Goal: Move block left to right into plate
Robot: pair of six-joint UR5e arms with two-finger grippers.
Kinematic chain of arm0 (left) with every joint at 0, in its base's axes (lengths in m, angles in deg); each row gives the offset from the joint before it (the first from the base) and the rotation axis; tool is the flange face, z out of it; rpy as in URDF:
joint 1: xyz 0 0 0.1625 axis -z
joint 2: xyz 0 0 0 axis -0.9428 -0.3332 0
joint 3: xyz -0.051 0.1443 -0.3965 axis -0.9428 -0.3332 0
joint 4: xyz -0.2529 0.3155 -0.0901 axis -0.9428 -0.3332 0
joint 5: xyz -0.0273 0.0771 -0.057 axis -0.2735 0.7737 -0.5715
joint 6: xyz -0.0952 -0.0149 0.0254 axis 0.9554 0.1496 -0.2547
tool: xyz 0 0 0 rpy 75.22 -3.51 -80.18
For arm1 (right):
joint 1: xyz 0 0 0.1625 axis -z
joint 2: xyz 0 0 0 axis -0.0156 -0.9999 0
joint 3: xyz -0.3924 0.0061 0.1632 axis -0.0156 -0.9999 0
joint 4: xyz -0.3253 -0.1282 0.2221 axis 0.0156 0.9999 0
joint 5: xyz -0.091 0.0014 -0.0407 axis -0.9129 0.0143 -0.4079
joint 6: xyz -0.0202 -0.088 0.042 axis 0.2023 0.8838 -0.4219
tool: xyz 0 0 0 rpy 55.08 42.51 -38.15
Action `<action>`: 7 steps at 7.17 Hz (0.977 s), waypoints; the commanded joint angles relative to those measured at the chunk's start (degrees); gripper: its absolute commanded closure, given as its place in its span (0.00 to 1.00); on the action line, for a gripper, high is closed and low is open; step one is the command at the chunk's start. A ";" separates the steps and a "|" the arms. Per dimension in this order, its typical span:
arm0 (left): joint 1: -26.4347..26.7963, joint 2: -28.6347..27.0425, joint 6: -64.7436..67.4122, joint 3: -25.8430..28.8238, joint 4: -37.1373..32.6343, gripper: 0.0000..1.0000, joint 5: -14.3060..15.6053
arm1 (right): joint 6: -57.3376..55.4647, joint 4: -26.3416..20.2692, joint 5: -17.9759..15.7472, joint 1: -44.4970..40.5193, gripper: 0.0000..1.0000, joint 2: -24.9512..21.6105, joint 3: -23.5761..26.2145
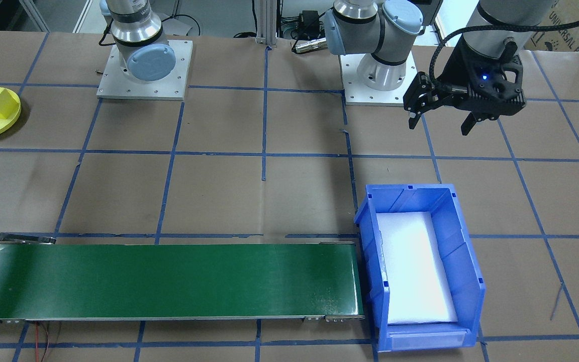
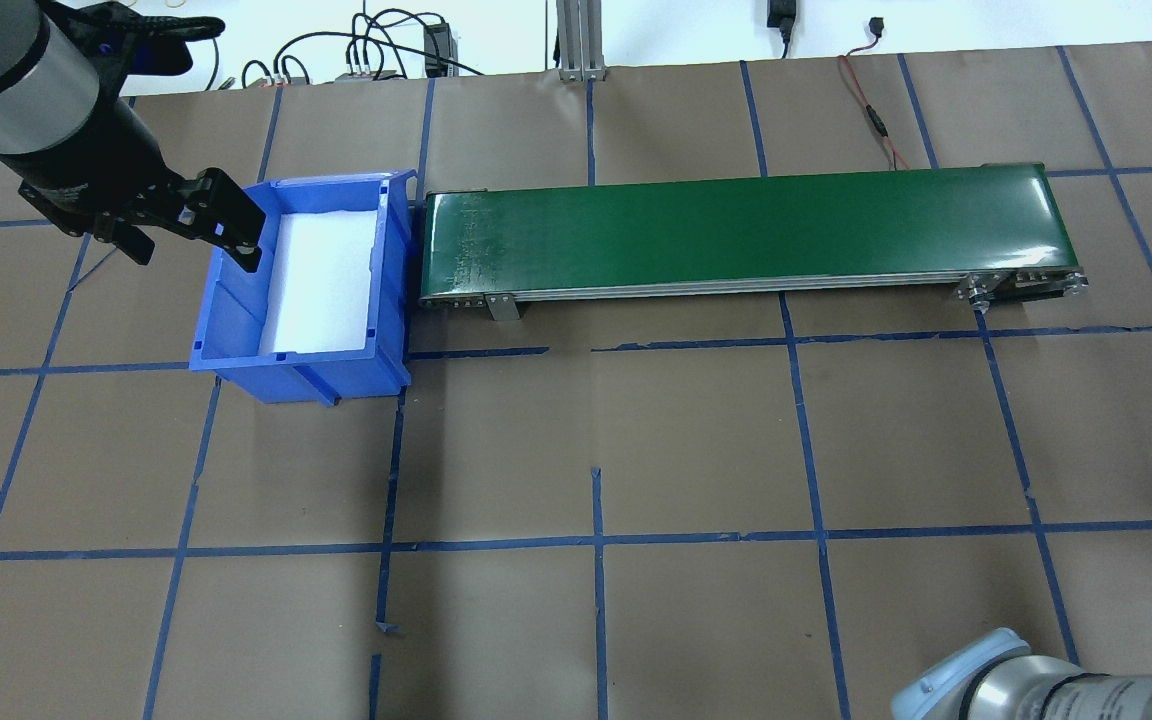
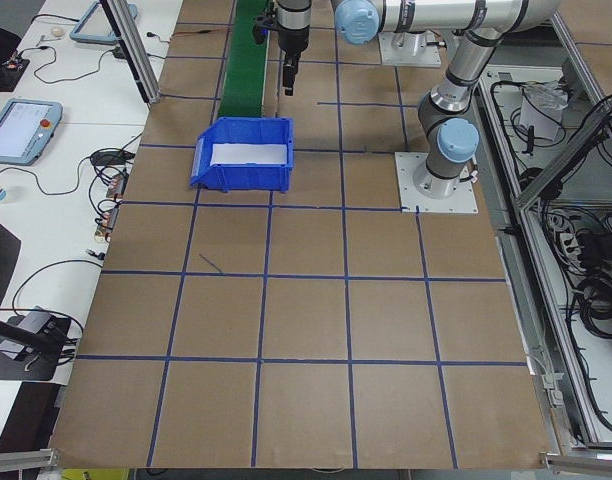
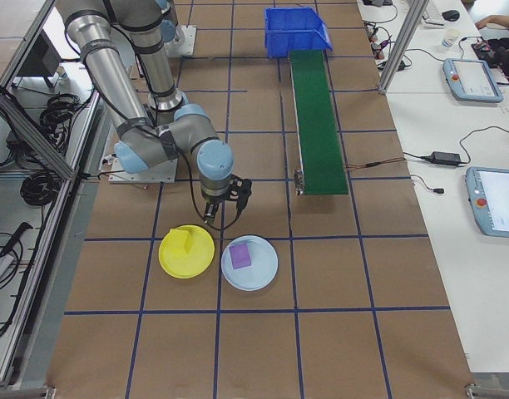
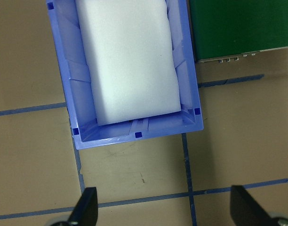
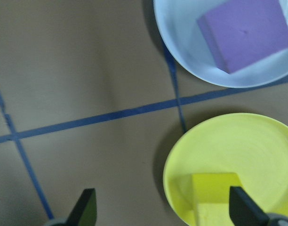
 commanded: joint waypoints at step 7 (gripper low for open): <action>0.00 0.00 0.00 0.00 -0.08 0.00 0.00 | -58.77 -14.27 3.21 -56.10 0.00 1.12 -26.50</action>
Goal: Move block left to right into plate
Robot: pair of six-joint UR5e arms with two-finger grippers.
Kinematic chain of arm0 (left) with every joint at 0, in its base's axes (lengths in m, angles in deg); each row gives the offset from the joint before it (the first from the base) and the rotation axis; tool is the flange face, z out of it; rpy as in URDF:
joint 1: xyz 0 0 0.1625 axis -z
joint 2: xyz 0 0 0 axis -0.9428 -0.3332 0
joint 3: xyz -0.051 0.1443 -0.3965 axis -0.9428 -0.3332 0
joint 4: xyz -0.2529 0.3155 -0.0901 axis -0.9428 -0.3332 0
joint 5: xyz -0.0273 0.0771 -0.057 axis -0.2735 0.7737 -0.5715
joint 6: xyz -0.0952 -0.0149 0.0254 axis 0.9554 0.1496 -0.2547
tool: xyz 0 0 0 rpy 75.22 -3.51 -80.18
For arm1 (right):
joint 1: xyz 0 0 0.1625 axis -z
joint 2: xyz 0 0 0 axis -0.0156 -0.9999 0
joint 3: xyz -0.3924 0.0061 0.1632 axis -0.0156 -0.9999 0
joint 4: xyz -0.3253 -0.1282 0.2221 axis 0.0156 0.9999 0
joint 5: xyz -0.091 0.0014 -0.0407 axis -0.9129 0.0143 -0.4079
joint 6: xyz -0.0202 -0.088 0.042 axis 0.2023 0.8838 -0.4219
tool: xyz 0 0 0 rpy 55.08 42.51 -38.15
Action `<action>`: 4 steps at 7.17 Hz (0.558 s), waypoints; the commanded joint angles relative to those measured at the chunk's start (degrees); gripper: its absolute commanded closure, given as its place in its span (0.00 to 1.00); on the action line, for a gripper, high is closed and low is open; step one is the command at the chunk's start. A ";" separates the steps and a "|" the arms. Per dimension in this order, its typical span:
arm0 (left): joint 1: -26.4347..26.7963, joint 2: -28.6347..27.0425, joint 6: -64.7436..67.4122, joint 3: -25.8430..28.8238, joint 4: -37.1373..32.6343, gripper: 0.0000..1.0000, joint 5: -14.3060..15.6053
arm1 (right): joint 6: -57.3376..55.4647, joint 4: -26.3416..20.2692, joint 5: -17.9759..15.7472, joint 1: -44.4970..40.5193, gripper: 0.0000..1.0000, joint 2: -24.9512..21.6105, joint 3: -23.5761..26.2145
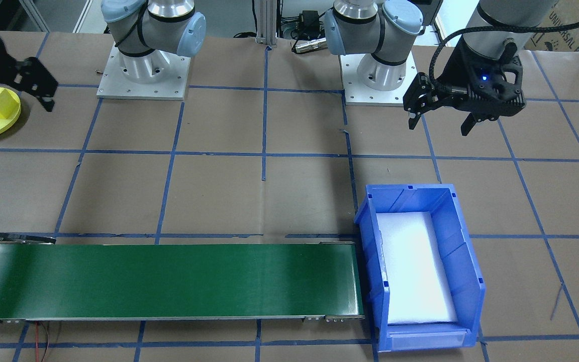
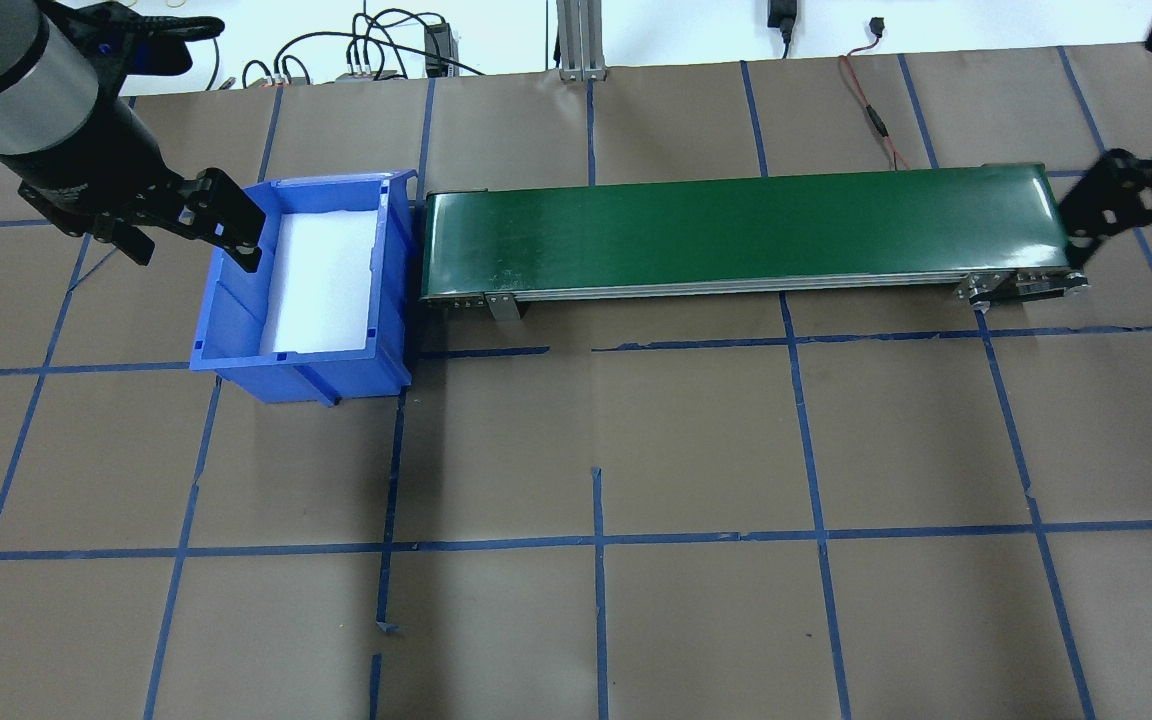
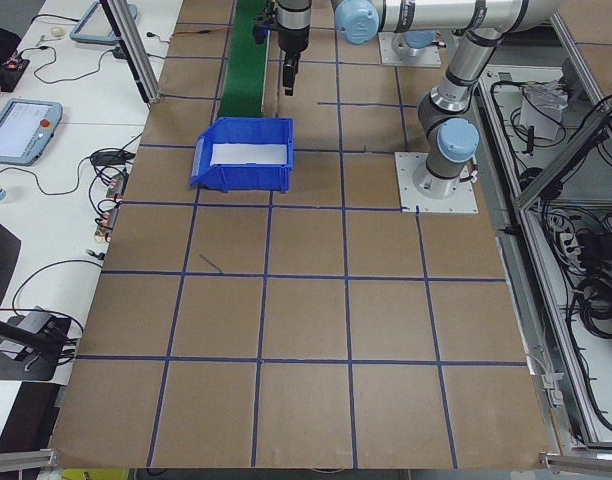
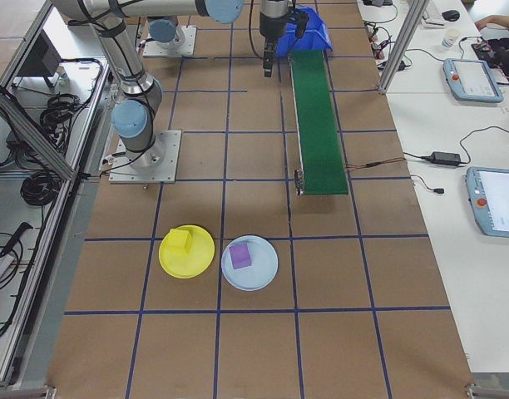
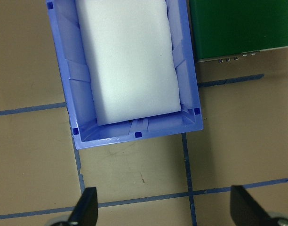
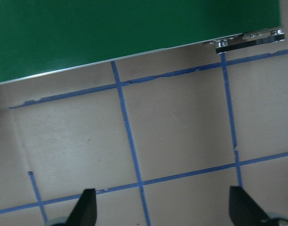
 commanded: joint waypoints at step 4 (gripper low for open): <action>0.00 0.00 0.00 -0.09 0.06 0.00 0.00 | 4.31 1.74 1.19 -5.62 0.00 -0.03 5.26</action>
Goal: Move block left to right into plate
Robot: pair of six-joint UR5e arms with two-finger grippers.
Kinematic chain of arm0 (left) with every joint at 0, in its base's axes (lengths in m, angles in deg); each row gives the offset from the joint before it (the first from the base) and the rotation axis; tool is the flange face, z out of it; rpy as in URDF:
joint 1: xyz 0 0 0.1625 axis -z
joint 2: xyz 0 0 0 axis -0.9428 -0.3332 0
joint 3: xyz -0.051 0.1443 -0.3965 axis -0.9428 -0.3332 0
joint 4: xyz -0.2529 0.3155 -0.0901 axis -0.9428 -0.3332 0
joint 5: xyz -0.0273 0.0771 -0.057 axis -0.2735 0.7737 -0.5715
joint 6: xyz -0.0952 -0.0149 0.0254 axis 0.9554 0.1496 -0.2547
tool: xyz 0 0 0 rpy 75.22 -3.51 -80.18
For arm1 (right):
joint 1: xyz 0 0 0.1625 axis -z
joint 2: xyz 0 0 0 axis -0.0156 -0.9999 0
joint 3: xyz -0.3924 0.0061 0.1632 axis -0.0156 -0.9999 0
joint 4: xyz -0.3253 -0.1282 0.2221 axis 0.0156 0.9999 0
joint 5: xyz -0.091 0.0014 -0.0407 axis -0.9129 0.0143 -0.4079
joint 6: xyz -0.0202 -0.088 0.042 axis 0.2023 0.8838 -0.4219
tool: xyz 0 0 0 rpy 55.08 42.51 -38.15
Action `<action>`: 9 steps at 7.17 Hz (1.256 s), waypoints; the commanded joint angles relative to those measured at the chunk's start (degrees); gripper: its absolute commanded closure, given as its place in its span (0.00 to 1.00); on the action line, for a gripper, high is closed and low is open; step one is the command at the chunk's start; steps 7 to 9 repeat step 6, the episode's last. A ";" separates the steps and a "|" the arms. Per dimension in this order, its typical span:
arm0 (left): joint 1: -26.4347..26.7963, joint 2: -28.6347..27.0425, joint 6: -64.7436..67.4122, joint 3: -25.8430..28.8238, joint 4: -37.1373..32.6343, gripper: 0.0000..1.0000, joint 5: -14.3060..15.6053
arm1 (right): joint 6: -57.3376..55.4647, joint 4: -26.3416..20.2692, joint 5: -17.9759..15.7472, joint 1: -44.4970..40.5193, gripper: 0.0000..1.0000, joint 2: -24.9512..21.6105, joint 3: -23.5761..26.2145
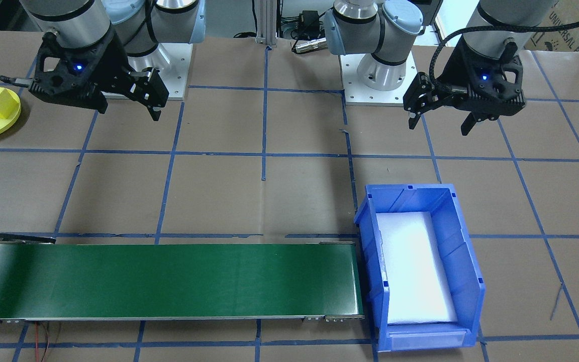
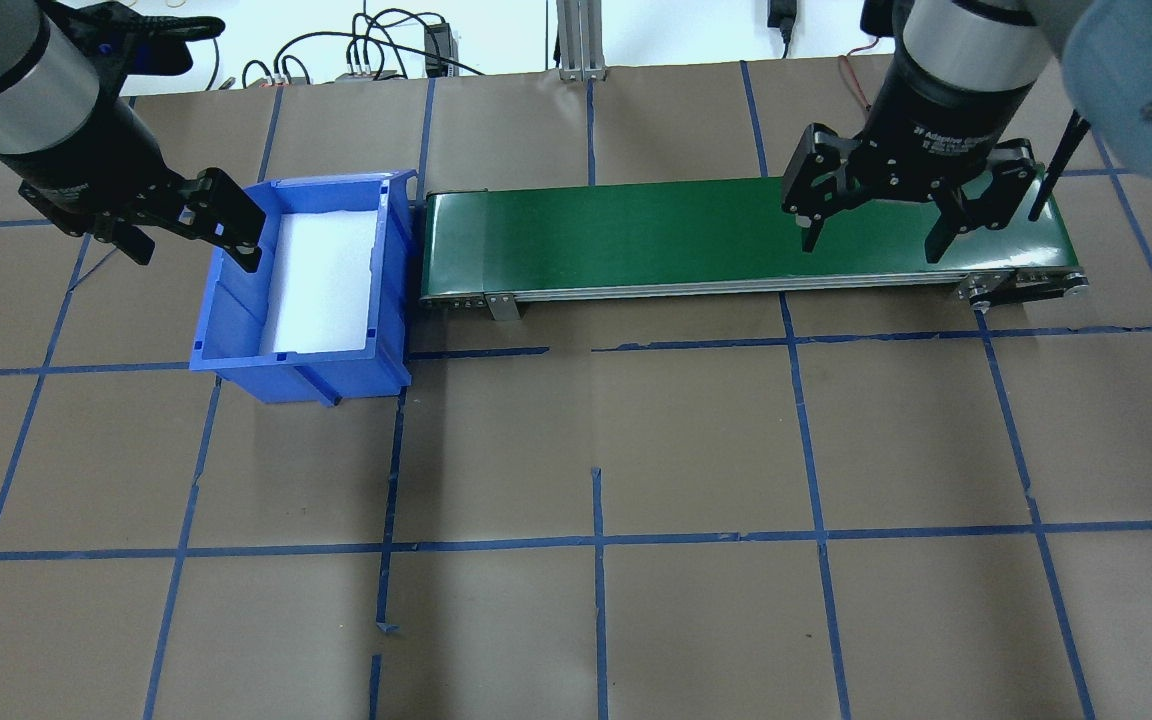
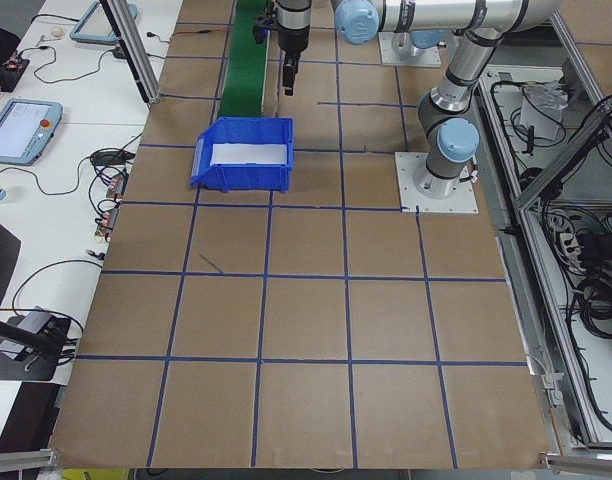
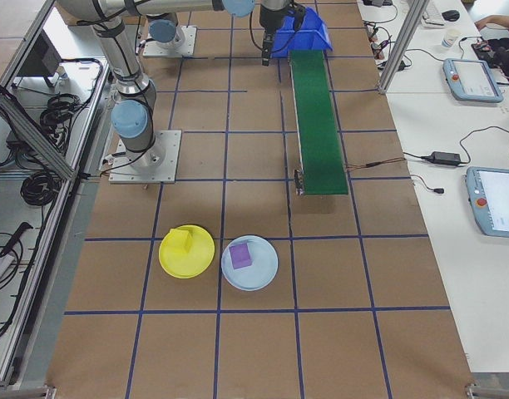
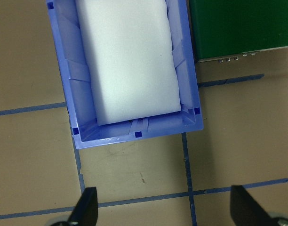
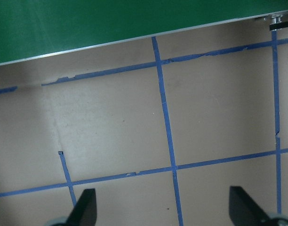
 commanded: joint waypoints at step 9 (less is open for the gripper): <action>0.00 0.00 0.00 0.02 0.00 0.00 0.00 | 4.81 5.59 0.61 1.13 0.00 -1.11 2.72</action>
